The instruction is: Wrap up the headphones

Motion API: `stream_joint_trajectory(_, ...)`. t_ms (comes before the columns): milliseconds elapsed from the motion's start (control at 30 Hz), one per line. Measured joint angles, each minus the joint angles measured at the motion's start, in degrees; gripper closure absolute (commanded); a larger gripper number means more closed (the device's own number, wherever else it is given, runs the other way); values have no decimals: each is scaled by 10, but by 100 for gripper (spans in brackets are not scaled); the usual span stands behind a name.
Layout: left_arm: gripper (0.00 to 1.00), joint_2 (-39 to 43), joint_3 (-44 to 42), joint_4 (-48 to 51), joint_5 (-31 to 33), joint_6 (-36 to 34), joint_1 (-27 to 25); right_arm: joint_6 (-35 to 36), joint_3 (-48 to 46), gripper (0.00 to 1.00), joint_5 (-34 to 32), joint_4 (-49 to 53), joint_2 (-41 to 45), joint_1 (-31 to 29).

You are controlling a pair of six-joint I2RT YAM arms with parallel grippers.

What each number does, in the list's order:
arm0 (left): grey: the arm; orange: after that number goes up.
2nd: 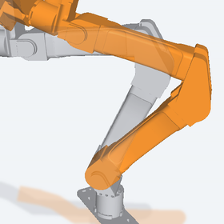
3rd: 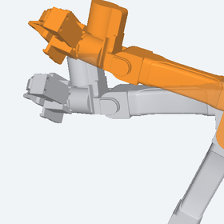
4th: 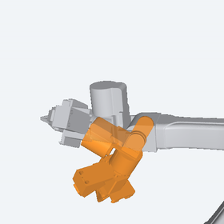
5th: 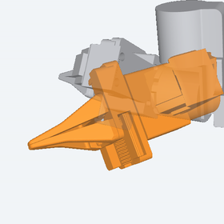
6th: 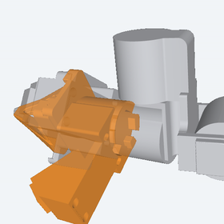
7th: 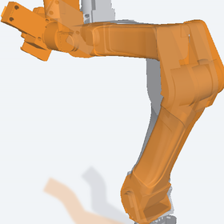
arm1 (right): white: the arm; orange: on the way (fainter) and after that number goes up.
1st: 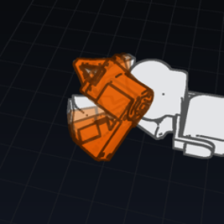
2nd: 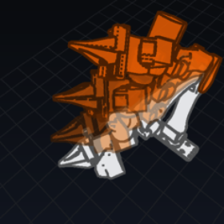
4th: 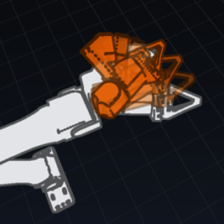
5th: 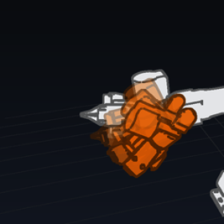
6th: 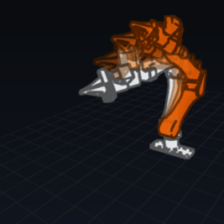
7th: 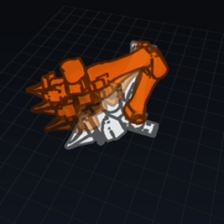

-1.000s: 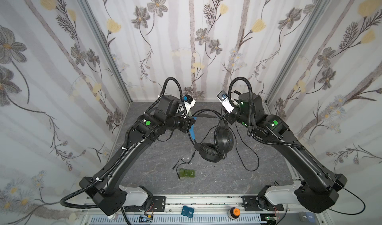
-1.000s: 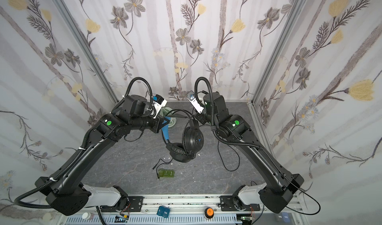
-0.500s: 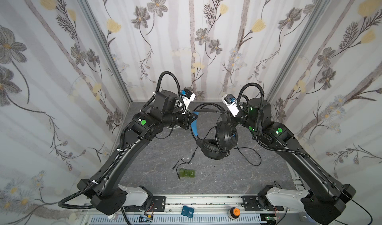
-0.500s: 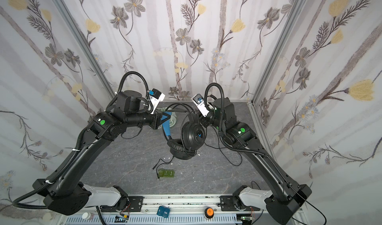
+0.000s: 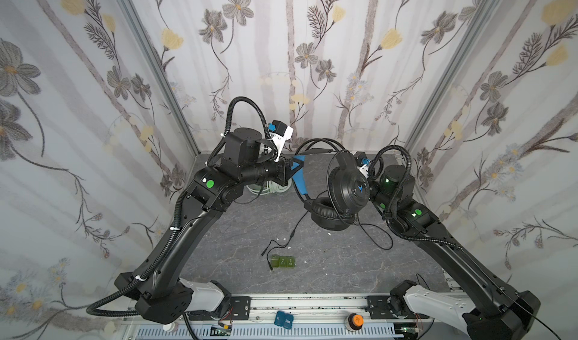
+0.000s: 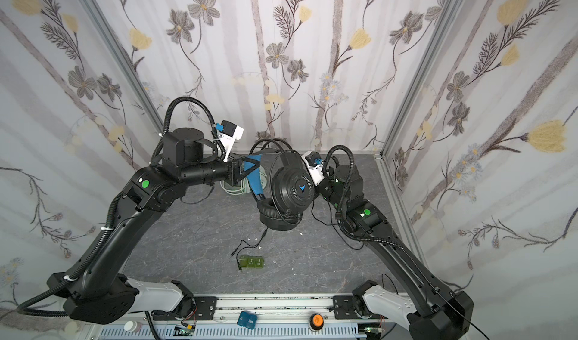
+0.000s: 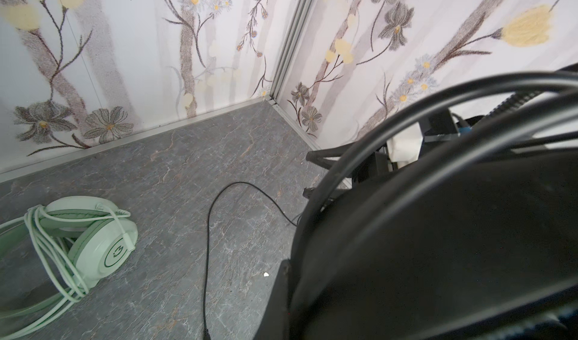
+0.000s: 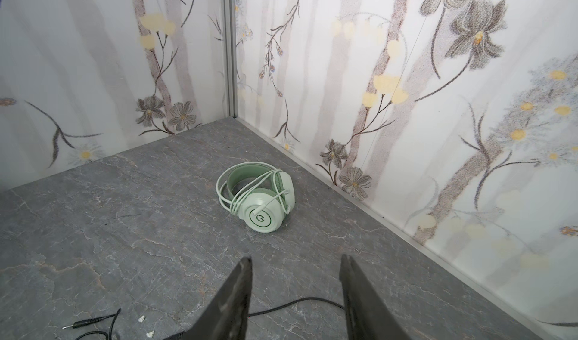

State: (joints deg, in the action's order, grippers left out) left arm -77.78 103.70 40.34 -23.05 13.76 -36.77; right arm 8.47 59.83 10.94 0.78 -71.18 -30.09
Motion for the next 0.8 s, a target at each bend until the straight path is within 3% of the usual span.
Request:
stream_joint_trajectory(300,100,-1,-3,-71,29,84,0,-61,-73,56,24,-100,-2,5)
stream_joint_trajectory(800,100,9,-58,-150,84,185,0,-134,-153,68,46,-213,-22,10)
